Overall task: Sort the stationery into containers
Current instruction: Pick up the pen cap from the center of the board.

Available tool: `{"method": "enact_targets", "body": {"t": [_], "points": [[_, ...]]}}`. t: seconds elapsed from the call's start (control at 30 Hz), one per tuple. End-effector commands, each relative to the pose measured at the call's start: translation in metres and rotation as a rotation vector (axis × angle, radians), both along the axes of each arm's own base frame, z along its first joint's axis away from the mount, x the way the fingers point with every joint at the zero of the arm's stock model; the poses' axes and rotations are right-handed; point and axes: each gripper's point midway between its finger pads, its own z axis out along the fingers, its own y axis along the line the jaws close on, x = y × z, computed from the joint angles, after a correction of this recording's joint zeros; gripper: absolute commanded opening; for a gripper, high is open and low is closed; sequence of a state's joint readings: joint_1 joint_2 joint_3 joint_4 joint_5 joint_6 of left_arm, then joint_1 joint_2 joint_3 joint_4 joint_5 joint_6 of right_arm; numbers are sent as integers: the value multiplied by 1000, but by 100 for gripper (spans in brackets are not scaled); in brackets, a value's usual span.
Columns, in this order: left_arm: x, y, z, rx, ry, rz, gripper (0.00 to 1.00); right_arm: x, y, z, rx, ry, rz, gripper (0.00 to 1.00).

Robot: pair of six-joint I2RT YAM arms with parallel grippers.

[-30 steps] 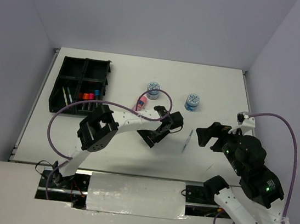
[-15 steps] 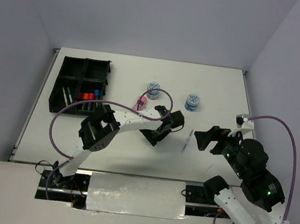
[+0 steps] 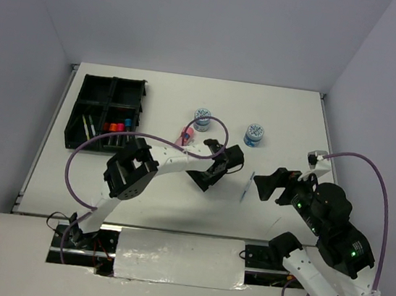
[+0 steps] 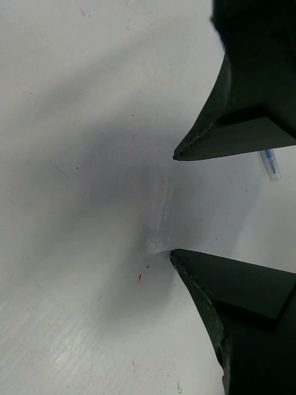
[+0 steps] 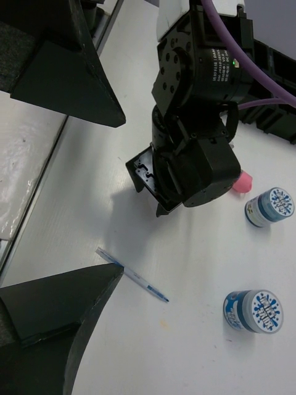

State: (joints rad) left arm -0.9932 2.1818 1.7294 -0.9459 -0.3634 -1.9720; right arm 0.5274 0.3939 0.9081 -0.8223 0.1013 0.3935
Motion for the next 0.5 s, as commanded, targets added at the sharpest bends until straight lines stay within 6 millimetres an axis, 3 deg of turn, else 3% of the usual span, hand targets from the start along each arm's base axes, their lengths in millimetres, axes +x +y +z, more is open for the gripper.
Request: {"method": "enact_targets", "body": {"t": [0.0, 0.23, 0.3, 0.47], "points": [[24, -4, 12, -139, -73, 375, 71, 3, 5, 6, -3, -26, 28, 100], [25, 6, 8, -101, -50, 369, 70, 3, 4, 5, -2, -27, 24, 100], [24, 8, 6, -95, -48, 362, 64, 3, 5, 6, -1, -26, 24, 100], [22, 10, 3, -61, -41, 309, 67, 3, 3, 6, 1, -29, 14, 100]]}}
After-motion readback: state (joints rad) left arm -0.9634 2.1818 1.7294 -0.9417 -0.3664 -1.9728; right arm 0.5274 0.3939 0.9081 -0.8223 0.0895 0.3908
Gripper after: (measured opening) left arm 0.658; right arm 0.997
